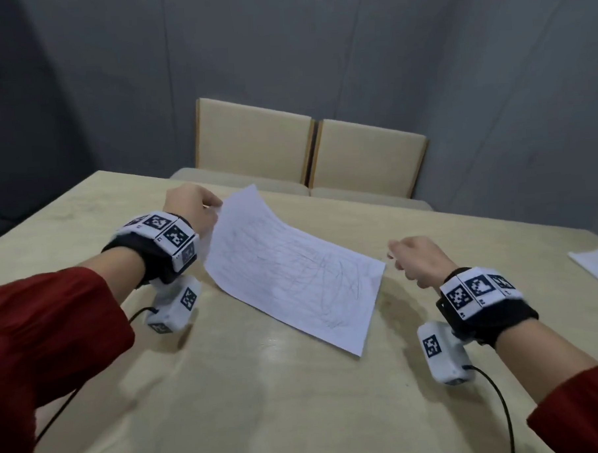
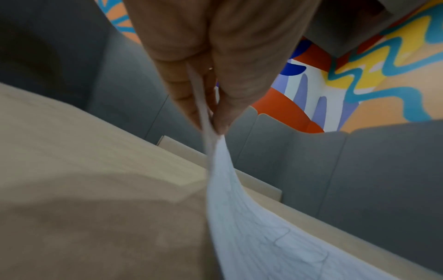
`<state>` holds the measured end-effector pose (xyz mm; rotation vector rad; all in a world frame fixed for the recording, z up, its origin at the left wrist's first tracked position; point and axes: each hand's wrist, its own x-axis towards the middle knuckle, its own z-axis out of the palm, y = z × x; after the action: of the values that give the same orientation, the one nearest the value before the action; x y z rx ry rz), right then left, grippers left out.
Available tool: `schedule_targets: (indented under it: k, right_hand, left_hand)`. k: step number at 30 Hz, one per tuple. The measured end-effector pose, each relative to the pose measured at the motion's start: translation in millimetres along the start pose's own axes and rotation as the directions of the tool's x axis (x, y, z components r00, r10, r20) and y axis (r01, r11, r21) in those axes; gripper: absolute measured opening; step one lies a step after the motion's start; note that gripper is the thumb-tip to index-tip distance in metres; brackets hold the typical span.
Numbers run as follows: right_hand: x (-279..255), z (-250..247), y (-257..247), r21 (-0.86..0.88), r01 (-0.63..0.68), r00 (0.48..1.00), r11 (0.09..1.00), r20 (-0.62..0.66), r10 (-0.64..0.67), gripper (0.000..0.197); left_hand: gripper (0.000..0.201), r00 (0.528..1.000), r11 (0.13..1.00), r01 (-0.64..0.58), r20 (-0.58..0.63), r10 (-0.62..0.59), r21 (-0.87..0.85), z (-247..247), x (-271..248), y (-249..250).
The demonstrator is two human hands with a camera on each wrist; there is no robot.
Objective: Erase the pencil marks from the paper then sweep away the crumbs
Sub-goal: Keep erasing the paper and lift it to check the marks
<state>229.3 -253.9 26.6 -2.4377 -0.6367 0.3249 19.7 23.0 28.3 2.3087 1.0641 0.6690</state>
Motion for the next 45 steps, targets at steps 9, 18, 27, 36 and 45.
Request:
schedule_targets:
  k: [9, 18, 27, 36, 45]
  right_hand:
    - [-10, 15, -1, -0.477, 0.248, 0.922, 0.843, 0.384, -0.053, 0.016]
    - [0, 6, -10, -0.320, 0.251, 0.885, 0.914, 0.457, -0.083, 0.011]
    - [15, 8, 3, -0.411, 0.282, 0.928, 0.867, 0.345, -0.138, 0.018]
    - [22, 24, 4, -0.514, 0.342, 0.936, 0.786, 0.265, -0.234, 0.027]
    - [15, 27, -4, -0.642, 0.371, 0.928, 0.671, 0.282, -0.243, 0.022]
  left_hand:
    - [0.030, 0.877, 0.841, -0.453, 0.321, 0.359, 0.297, 23, -14, 43]
    - [0.068, 0.595, 0.665, -0.697, 0.732, 0.331, 0.266, 92, -36, 98]
    - [0.102, 0.361, 0.607, -0.788, 0.875, 0.324, 0.101, 125, -39, 102]
    - [0.114, 0.383, 0.631, -0.769, 0.866, 0.321, 0.106, 133, -32, 95]
    - [0.131, 0.358, 0.620, -0.776, 0.891, 0.280, 0.117, 134, -32, 95]
